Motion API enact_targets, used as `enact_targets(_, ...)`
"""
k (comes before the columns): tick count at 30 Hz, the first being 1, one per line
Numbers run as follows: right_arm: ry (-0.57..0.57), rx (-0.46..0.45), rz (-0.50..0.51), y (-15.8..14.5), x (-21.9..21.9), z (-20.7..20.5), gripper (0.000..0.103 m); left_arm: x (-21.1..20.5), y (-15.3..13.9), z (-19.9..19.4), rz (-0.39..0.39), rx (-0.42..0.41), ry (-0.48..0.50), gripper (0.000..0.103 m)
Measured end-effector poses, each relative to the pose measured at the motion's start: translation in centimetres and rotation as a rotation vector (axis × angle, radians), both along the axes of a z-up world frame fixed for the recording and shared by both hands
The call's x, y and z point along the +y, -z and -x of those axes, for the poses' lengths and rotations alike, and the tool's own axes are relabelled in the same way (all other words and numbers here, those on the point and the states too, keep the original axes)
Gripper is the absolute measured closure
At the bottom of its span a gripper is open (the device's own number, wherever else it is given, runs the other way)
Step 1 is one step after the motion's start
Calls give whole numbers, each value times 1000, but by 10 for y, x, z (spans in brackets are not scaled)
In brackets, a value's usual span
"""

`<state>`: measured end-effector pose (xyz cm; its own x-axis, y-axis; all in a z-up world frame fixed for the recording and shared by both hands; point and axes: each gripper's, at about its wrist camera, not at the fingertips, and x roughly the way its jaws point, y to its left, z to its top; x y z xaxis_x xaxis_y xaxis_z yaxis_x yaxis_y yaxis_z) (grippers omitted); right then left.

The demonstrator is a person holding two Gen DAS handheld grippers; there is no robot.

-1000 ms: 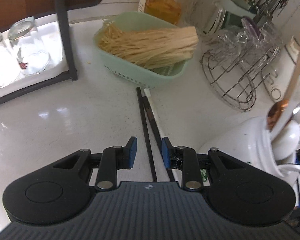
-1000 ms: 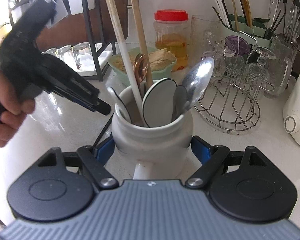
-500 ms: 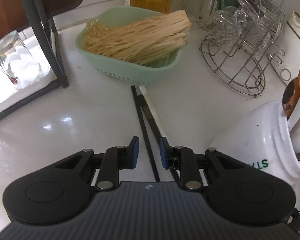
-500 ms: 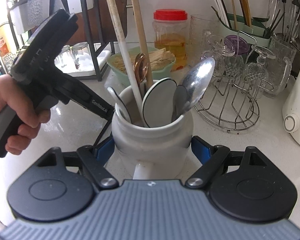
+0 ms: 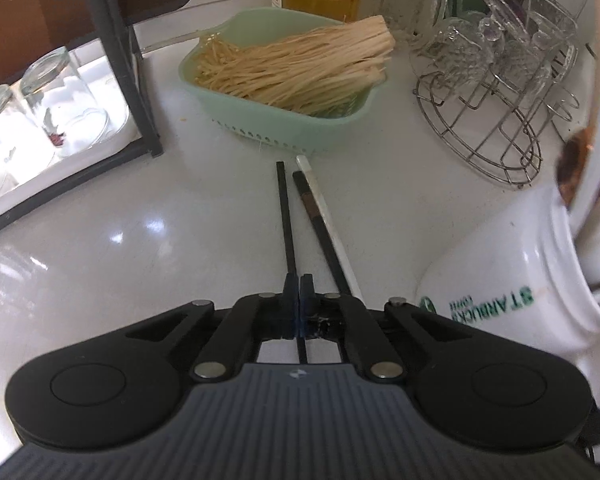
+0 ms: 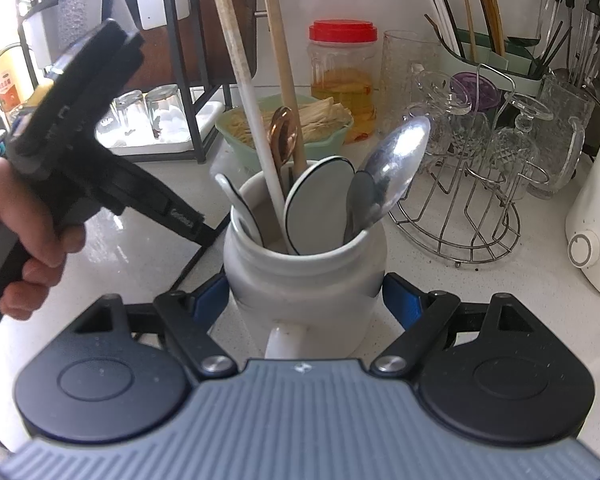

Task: Organize utensils
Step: 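Lower the left tool onto the black chopstick and close on it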

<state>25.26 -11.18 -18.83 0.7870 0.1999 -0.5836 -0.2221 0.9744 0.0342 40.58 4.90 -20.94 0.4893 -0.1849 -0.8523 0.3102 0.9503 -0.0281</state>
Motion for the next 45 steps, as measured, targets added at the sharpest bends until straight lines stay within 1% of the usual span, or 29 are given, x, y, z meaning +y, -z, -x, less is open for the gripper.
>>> enact_targets(4,-12,-1,-4,1,-2,-1,17,7,-1,16,19,9,-37,103)
enact_targets(9,-25,-6,-11,2,-5,0,17,18,-4,32,67,14,-97,103)
enact_targets(13,-32,-16,-14,3,-6,0,17,22,-6,33,98,26,-129,102)
enact_targets(15,-34,-19,-12,3,-6,1,17,25,-6,30,130,33,-129,101)
enact_targets(16,-35,-21,-12,3,-7,1,17,25,-5,27,130,34,-134,100)
enact_targets(17,-36,-22,-11,3,-6,1,17,25,-4,25,121,32,-138,99)
enact_targets(19,-37,-22,-9,3,-6,1,17,24,-1,19,120,24,-139,91)
enact_targets(21,-38,-23,-6,2,-6,1,17,23,1,9,116,19,-139,86)
enact_targets(30,-33,-18,-5,2,-6,1,17,6,1,-24,44,-30,-93,84)
enact_targets(37,-30,-18,-7,2,-5,1,17,-3,6,-40,7,-38,-63,84)
enact_targets(40,-28,-17,-5,2,-5,1,17,-12,5,-43,-59,-81,-23,84)
enact_targets(41,-28,-16,-4,1,-5,1,17,-15,5,-44,-66,-88,-10,84)
enact_targets(45,-31,-15,-1,1,-5,1,17,-18,7,-51,-69,-80,-2,84)
